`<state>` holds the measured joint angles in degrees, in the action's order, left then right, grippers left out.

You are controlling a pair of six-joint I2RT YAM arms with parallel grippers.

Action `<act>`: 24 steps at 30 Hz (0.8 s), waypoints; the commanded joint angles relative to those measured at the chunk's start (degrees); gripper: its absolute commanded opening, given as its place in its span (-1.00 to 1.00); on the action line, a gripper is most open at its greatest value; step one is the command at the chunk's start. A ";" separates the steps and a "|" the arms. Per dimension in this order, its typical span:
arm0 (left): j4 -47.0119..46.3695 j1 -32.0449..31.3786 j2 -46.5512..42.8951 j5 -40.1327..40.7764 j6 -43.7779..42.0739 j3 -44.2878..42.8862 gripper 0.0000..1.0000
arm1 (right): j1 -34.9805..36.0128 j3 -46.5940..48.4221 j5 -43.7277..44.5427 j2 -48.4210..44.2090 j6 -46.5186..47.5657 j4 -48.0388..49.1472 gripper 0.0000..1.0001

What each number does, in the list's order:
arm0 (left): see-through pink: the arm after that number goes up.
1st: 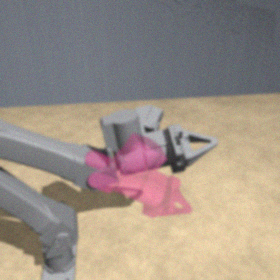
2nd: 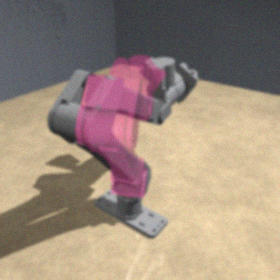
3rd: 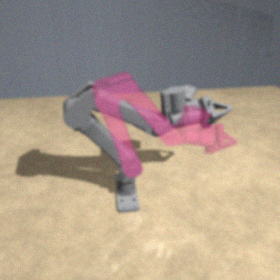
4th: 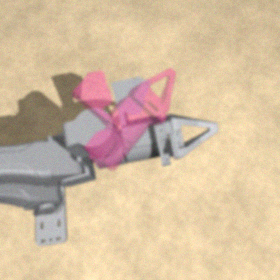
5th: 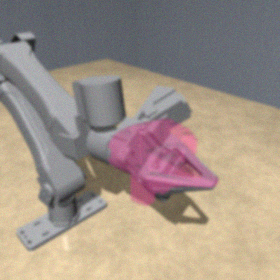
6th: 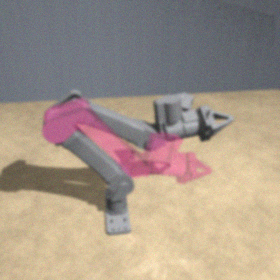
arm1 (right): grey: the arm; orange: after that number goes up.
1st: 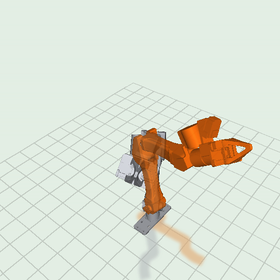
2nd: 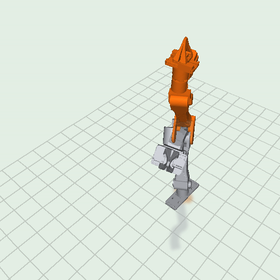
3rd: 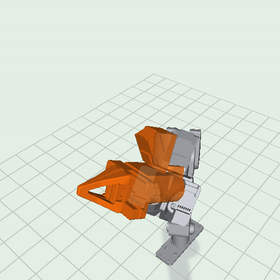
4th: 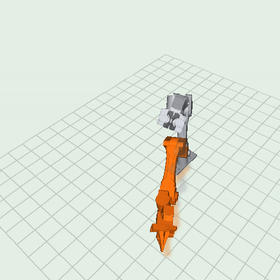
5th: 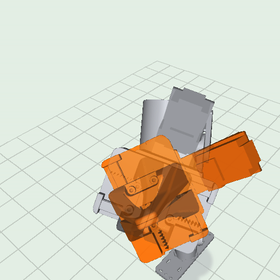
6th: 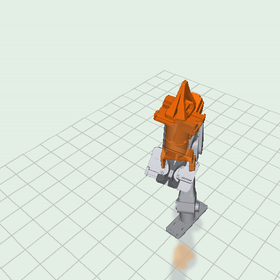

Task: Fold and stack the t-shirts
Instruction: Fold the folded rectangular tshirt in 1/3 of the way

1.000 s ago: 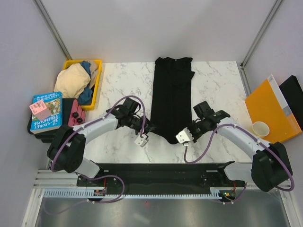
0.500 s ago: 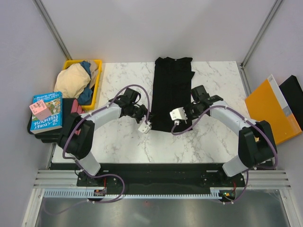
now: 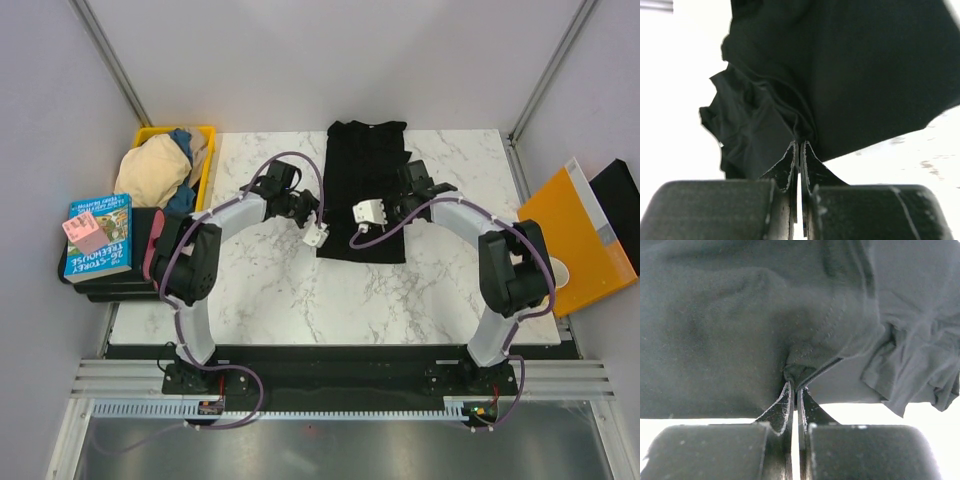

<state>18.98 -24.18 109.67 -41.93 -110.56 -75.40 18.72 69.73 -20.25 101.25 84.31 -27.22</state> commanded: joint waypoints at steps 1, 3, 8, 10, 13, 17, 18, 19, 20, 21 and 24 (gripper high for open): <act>-2.72 0.37 3.52 -0.43 1.05 -4.49 -0.96 | -1.14 6.90 1.79 4.65 -2.48 5.15 -1.00; -2.99 0.54 4.59 -0.69 1.05 -6.16 -0.96 | -1.49 9.79 2.23 7.28 -3.02 5.25 -1.00; -3.60 0.89 8.36 -0.69 0.88 -9.50 -0.96 | -2.11 14.81 2.94 12.55 -4.33 6.48 -1.00; -4.13 1.07 9.16 -0.70 0.88 -10.38 -0.96 | -2.11 16.13 3.20 13.44 -4.60 6.48 -1.00; -5.01 1.42 10.83 -1.04 1.14 -12.14 -0.96 | -2.20 15.87 3.72 13.80 -4.25 6.57 -1.00; -7.29 1.68 12.06 -1.13 2.63 -13.55 -0.96 | -2.64 14.73 4.25 13.10 -4.68 6.57 -1.00; -8.34 1.68 12.24 -1.22 2.98 -13.55 -0.96 | -3.07 14.03 4.34 13.01 -4.68 6.66 -1.00; -9.65 1.77 12.41 -1.13 3.33 -13.55 -0.96 | -3.25 13.76 4.43 13.01 -4.60 6.83 -1.00; -10.19 1.86 12.59 -1.22 3.77 -13.64 -0.96 | -3.43 13.33 4.69 13.27 -4.68 7.01 -1.00; -10.54 1.86 12.76 -0.96 3.86 -13.72 -0.96 | -3.51 13.32 4.87 13.44 -4.77 7.18 -1.00; -11.51 1.95 13.47 -0.52 4.30 -14.08 -0.96 | -3.78 13.93 5.83 14.67 -6.18 9.11 -1.00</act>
<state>11.62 -22.52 122.08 -42.00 -108.73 -87.00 15.57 83.26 -15.92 114.85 80.23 -21.21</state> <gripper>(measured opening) 0.025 0.020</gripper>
